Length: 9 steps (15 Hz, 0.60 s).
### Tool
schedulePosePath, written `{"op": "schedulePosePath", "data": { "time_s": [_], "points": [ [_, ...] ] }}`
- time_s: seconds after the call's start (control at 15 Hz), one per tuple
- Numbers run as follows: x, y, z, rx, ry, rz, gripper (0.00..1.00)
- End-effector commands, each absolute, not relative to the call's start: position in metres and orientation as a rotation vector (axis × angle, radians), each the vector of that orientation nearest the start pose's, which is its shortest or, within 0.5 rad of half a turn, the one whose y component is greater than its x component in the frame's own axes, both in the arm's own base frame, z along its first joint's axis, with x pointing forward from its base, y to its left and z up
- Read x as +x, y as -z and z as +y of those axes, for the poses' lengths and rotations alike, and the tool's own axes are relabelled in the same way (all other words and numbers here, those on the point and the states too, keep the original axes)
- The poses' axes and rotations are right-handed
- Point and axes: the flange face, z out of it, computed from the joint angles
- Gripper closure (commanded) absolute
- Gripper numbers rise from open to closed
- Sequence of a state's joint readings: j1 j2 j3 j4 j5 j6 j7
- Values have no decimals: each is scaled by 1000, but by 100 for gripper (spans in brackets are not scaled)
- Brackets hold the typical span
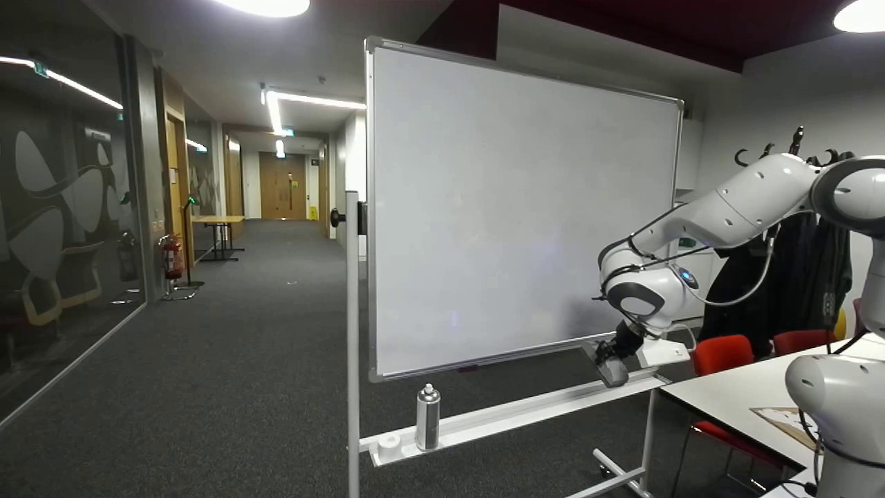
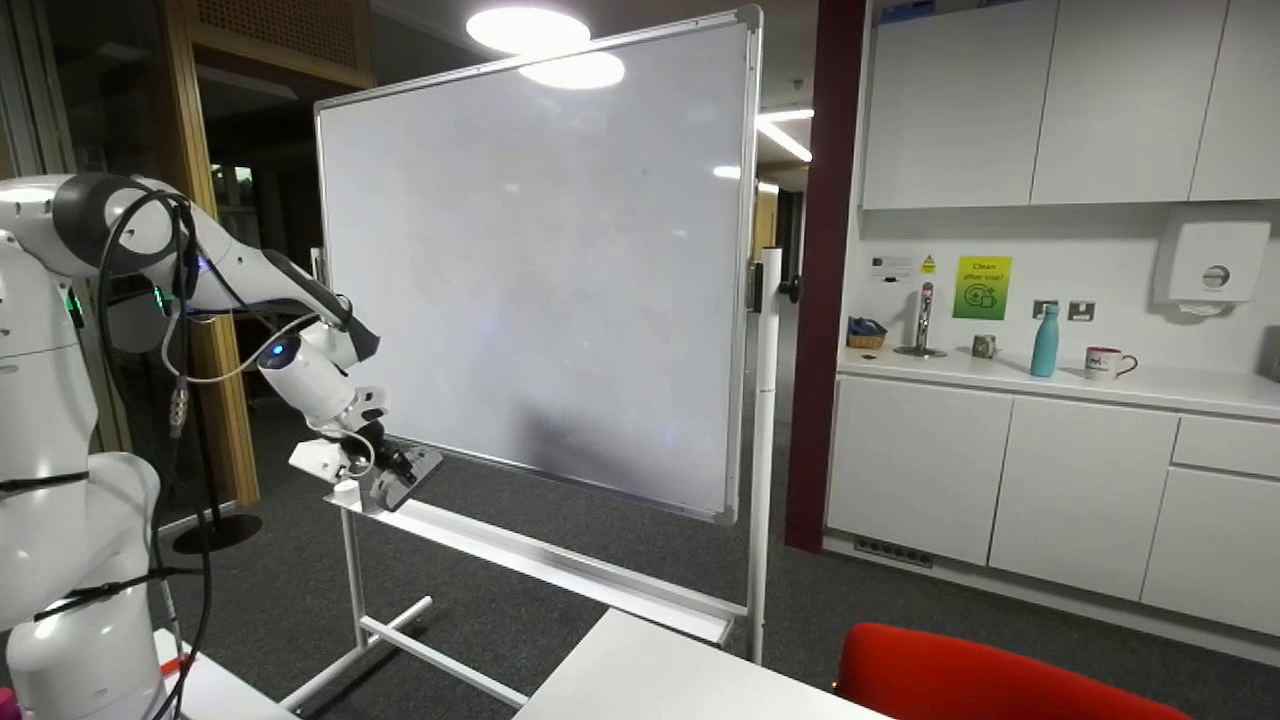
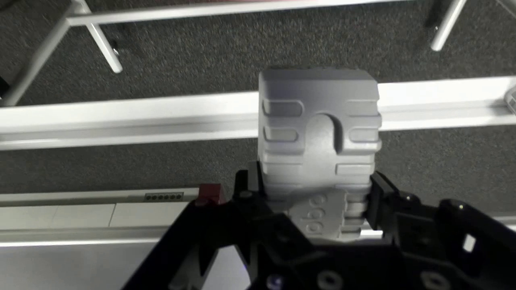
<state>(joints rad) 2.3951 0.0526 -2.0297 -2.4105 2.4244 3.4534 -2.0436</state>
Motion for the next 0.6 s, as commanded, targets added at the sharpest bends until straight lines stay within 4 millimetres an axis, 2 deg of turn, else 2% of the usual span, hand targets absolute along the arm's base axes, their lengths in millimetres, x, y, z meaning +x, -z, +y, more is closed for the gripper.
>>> {"op": "schedulePosePath", "data": {
  "time_s": [0.0, 0.2, 0.4, 0.53],
  "points": [
    [350, -282, 17, -3156, 727, 214, 65],
    [329, -262, -31, -3215, 607, 297, 65],
    [328, -256, -64, -3227, 559, 338, 65],
    [328, -245, -81, -3218, 494, 321, 65]
  ]
}}
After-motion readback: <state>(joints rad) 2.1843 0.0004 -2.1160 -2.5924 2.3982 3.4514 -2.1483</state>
